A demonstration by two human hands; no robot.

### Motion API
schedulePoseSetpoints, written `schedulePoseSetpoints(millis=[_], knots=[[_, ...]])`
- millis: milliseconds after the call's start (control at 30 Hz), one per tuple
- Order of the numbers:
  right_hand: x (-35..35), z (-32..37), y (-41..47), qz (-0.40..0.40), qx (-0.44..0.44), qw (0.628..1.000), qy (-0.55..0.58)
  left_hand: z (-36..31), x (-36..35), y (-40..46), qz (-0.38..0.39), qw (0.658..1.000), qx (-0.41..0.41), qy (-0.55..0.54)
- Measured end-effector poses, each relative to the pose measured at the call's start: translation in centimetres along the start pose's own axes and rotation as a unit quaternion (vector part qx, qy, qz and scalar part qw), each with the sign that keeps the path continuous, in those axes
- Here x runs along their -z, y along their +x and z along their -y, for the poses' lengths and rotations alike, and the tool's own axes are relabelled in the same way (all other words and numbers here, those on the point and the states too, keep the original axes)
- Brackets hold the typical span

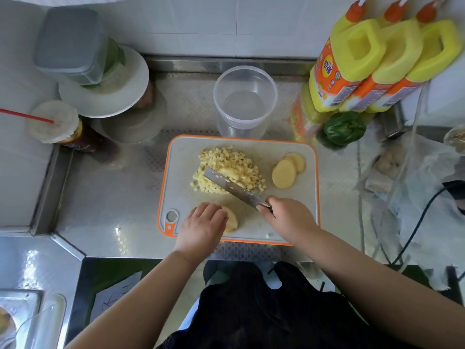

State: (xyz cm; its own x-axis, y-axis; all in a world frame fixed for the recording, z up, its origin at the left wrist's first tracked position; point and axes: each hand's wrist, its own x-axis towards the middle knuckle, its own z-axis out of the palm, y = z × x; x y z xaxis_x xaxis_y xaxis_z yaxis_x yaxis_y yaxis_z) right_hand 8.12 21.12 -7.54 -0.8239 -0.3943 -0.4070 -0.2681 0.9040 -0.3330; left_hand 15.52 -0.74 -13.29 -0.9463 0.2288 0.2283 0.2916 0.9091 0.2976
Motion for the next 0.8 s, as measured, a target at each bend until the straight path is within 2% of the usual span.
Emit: schedulePoseSetpoints(millis=[133, 233, 467, 600, 733, 800], knots=[[-0.5, 2.1, -0.2, 0.021, 0.053, 0.995, -0.078, -0.5, -1.3, -0.7, -0.011, 0.999, 0.053, 0.010], [-0.7, 3.4, -0.1, -0.006, 0.082, 0.990, -0.114, -0.6, -2.1, -0.9, -0.018, 0.997, 0.074, 0.006], [-1.7, 3.8, -0.4, 0.033, 0.064, 0.983, -0.168, -0.2, -3.0, -1.7, -0.037, 0.997, 0.067, -0.011], [-1.6, 4.4, -0.2, 0.069, 0.023, 0.988, -0.137, -0.1, -3.6, -2.1, -0.048, 0.995, 0.076, -0.032], [-3.1, 3.7, -0.1, 0.081, 0.048, 0.983, -0.158, -0.1, -3.7, -2.2, -0.047, 0.995, 0.077, -0.033], [-3.2, 3.6, 0.5, 0.107, 0.035, 0.987, -0.119, -0.3, -3.8, -2.3, -0.045, 0.995, 0.080, -0.031]])
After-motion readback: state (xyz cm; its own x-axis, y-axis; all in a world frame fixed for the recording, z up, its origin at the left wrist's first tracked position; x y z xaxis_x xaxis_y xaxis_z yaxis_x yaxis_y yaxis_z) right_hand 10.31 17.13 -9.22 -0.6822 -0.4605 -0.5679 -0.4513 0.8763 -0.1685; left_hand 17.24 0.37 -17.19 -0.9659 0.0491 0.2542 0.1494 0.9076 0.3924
